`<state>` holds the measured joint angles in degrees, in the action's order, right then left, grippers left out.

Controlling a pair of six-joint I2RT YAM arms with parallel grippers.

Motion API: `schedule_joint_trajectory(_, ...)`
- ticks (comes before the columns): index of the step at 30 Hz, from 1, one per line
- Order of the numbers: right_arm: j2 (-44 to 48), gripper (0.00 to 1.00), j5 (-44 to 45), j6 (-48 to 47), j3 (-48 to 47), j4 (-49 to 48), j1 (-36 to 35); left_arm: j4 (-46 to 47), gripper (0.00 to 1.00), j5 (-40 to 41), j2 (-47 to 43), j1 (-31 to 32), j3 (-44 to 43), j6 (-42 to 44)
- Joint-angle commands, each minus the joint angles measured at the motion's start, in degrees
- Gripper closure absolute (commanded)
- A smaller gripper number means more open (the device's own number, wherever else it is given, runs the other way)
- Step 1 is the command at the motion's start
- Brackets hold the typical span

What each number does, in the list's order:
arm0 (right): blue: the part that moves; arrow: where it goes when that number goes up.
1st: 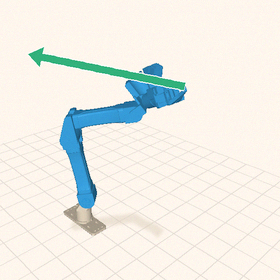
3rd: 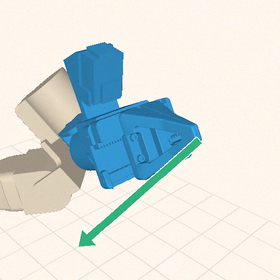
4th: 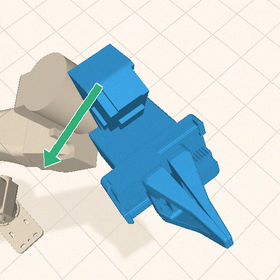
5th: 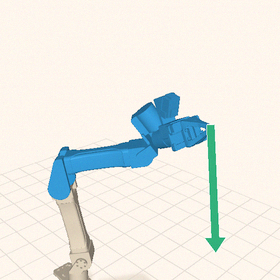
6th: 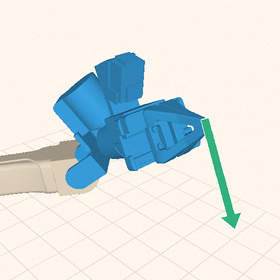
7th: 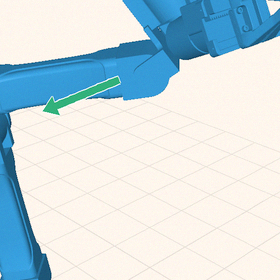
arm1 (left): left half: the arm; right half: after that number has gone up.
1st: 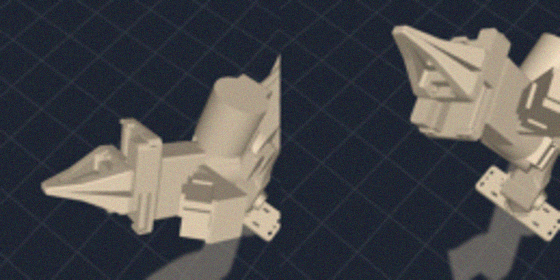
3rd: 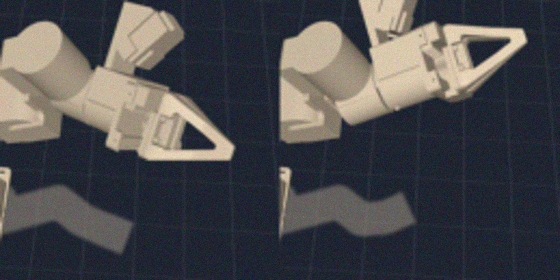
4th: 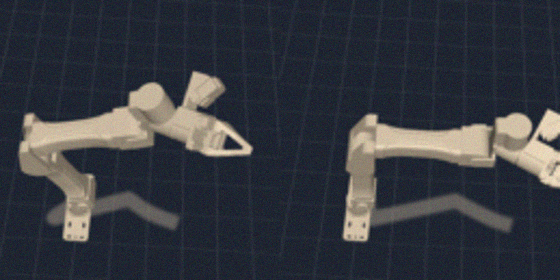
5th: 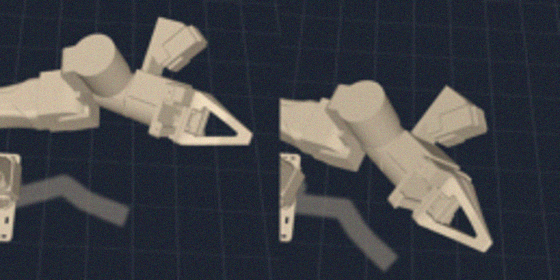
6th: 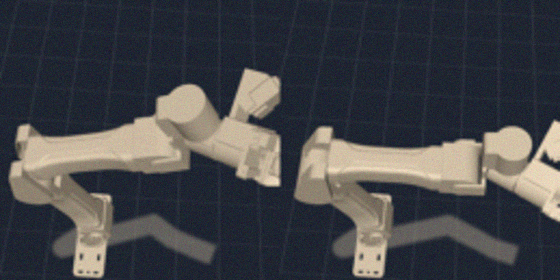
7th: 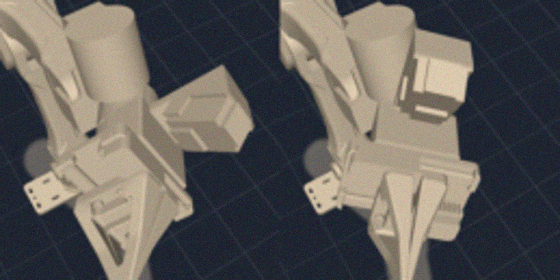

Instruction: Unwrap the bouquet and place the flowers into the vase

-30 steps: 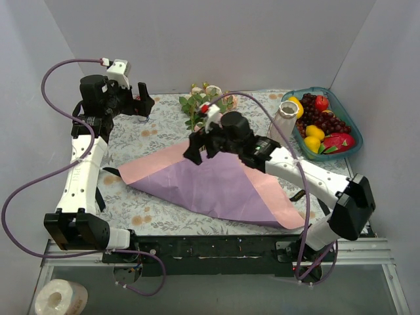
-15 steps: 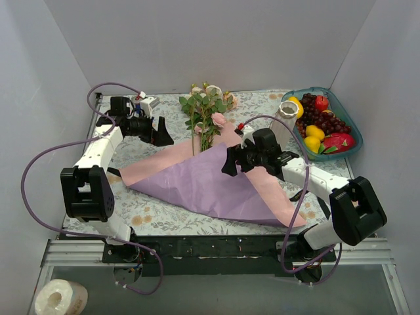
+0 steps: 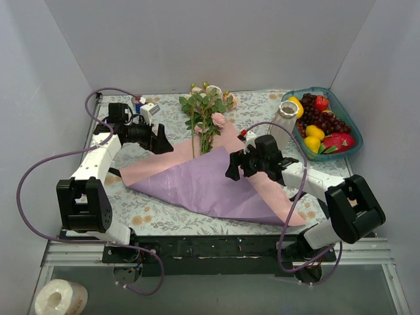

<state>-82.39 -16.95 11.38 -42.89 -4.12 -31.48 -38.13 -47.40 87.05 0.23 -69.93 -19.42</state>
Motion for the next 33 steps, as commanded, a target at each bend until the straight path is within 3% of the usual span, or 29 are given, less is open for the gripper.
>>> schedule_joint_trajectory(1,-1.63,0.09,1.04,-0.57,2.11,-3.96,0.55,0.51,0.02,-1.29,-3.99,-0.14,0.76,0.53)
schedule_joint_trajectory(11,-4.44,0.10,-1.67,1.01,5.28,-7.22,2.92,0.69,0.02,-0.59,-5.92,-0.05,1.81,0.53)
schedule_joint_trajectory(17,-4.89,0.16,-6.94,4.96,6.24,-10.55,3.27,1.13,0.02,-0.07,-6.45,-0.14,1.73,0.26)
schedule_joint_trajectory(20,-4.36,0.24,-9.23,7.07,7.03,-12.66,3.36,1.39,0.02,0.46,-6.71,-0.14,1.73,0.17)
schedule_joint_trajectory(28,-4.62,0.57,-10.65,8.22,6.33,-13.28,3.36,1.74,0.02,1.08,-7.68,-0.14,1.55,0.17)
schedule_joint_trajectory(32,-3.31,0.85,-10.39,8.22,5.63,-12.49,3.36,1.83,0.02,1.08,-8.38,-0.14,1.64,0.17)
schedule_joint_trajectory(33,-2.96,0.88,-10.30,8.14,5.28,-12.23,3.45,1.83,0.02,0.99,-8.56,-0.14,1.64,0.17)
